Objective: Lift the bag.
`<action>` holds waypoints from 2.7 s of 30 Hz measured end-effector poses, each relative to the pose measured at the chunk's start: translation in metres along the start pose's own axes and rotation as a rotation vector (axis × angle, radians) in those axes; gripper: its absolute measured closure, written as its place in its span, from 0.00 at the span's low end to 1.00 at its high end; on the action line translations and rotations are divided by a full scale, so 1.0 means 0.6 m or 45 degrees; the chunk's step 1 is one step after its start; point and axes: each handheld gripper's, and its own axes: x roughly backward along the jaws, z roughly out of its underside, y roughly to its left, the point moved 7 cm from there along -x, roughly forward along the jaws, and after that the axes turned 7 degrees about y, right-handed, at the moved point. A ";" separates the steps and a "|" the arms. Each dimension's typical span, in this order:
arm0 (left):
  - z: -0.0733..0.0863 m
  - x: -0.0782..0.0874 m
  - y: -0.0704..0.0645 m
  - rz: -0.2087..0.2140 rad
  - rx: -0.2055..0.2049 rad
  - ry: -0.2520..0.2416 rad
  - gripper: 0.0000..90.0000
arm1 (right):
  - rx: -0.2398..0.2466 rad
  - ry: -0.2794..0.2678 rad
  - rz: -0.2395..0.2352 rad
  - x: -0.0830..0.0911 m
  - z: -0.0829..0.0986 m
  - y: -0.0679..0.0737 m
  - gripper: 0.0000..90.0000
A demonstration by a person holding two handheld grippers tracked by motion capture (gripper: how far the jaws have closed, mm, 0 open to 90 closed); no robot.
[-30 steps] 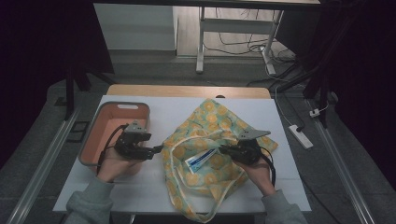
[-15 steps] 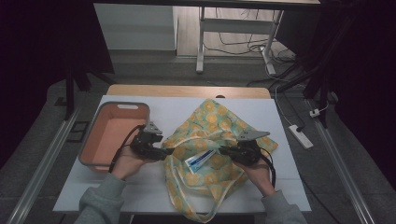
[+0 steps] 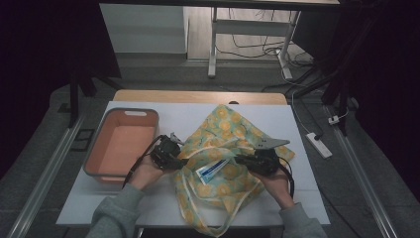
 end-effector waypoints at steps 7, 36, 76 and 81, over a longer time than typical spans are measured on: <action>0.007 -0.002 -0.004 0.068 -0.027 0.035 0.96 | -0.013 -0.011 0.008 0.008 0.002 -0.006 0.99; 0.018 0.034 -0.008 0.214 -0.031 -0.066 0.98 | -0.257 0.283 0.137 -0.022 0.124 0.091 0.26; 0.058 0.169 0.003 0.343 0.031 -0.392 0.99 | 0.110 -0.250 0.310 0.173 -0.029 0.078 1.00; 0.058 0.205 0.001 0.327 0.023 -0.480 0.99 | 0.127 -0.340 0.281 0.198 -0.060 0.076 1.00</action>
